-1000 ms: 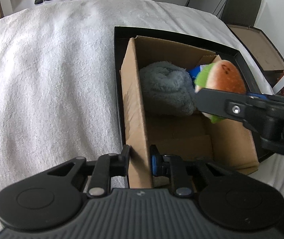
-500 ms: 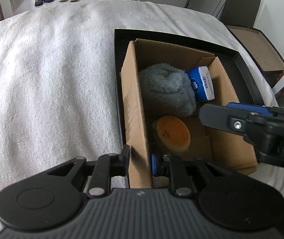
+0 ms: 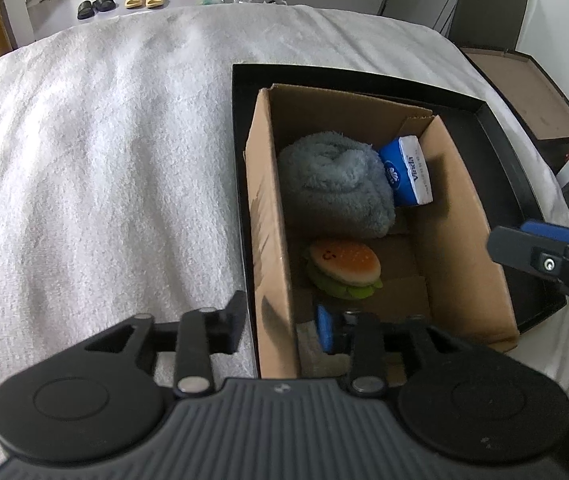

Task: Organize soft objects
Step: 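Return the right tool to the tray and grasp the black-and-white patch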

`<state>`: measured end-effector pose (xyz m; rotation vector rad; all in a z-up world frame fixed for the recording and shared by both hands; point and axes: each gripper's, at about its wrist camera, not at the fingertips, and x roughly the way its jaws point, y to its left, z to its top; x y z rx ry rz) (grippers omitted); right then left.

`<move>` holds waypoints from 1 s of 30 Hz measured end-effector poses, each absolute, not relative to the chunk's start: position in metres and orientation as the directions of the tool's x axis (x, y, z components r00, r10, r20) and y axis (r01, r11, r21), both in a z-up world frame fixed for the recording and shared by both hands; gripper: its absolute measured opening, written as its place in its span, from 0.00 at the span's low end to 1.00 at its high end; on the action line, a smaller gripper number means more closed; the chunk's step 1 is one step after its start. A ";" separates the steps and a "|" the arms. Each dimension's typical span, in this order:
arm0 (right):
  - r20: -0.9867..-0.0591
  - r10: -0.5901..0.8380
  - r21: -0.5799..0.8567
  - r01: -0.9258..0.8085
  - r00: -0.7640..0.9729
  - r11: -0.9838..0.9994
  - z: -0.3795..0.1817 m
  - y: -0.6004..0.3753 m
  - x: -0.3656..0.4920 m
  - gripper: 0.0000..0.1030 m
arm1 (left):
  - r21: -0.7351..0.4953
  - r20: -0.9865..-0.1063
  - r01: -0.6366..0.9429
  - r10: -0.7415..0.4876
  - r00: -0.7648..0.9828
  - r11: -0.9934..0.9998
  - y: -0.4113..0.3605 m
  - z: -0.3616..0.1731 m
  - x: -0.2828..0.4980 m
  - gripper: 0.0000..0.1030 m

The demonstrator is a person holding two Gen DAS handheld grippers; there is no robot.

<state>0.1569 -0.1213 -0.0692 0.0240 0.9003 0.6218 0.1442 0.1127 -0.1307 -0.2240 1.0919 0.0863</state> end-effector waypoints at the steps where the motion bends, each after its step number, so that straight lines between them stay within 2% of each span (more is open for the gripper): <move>1: -0.723 0.511 0.273 -0.488 0.465 0.829 -0.070 -0.126 0.158 0.62 | -0.129 -0.888 -0.184 -0.031 0.459 0.974 0.112 -0.130 0.145 0.44; 3: -0.724 0.503 0.273 -0.473 0.472 0.837 -0.073 -0.135 0.160 0.62 | -0.118 -0.887 -0.191 -0.017 0.461 0.974 0.111 -0.129 0.147 0.53; 11: -0.742 0.460 0.263 -0.420 0.488 0.869 -0.092 -0.167 0.171 0.62 | -0.094 -0.889 -0.183 0.000 0.458 0.979 0.101 -0.127 0.154 0.62; 22: -0.798 0.397 0.233 -0.376 0.453 0.897 -0.129 -0.186 0.187 0.62 | -0.065 -0.904 -0.205 0.030 0.427 0.977 0.094 -0.131 0.165 0.64; 30: -0.810 0.418 0.280 -0.354 0.412 0.892 -0.150 -0.193 0.196 0.61 | -0.033 -0.913 -0.196 0.050 0.405 0.980 0.087 -0.133 0.168 0.64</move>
